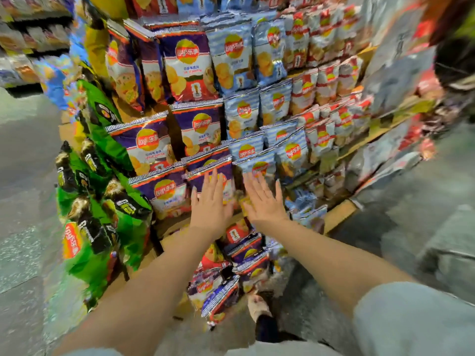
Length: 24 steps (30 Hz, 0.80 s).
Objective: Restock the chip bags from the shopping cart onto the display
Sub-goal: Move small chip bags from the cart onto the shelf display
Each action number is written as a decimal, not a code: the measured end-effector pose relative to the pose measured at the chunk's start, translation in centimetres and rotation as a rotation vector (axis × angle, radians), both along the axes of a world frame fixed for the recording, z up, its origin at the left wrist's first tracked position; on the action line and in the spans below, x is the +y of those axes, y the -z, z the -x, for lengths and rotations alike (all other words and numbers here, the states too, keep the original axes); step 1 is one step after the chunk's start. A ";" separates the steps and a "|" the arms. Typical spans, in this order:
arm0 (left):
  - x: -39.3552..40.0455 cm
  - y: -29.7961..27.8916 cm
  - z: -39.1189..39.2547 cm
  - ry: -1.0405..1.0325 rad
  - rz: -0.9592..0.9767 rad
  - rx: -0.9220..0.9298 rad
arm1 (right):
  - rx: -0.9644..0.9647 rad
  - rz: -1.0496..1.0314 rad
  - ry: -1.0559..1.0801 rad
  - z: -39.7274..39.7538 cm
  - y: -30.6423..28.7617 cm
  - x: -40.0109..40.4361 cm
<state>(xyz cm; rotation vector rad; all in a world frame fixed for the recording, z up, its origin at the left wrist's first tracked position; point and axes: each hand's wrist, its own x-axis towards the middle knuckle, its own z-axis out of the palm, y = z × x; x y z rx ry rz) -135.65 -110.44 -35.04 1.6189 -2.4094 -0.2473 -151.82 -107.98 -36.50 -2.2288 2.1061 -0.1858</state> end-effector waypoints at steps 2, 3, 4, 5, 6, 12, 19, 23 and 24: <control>1.1 -0.2 1.5 0.079 0.055 0.031 | 0.002 0.110 0.068 1.0 0.0 2.4; 1.7 -0.4 2.5 0.126 0.064 0.050 | -0.004 0.094 0.101 1.7 -0.2 3.5; 2.2 -0.7 3.8 0.175 0.048 0.053 | -0.012 0.099 0.143 2.6 -0.1 4.6; 2.9 -1.1 5.1 0.219 0.032 0.049 | 0.016 0.114 0.174 3.6 -0.3 5.6; 3.5 -1.3 6.6 0.263 0.029 0.052 | 0.035 0.079 0.221 4.6 -1.2 6.7; 8.1 -3.3 15.4 0.499 0.095 0.106 | 0.026 0.107 0.434 11.8 -4.3 13.7; 14.9 -5.8 29.0 0.708 0.114 0.088 | -0.050 0.189 0.652 22.6 -6.3 23.0; 20.3 -7.5 36.7 0.800 0.101 0.095 | -0.012 0.221 0.731 29.5 -7.2 29.3; 21.8 -7.8 38.6 0.827 0.103 0.102 | -0.013 0.228 0.743 31.2 -7.2 30.9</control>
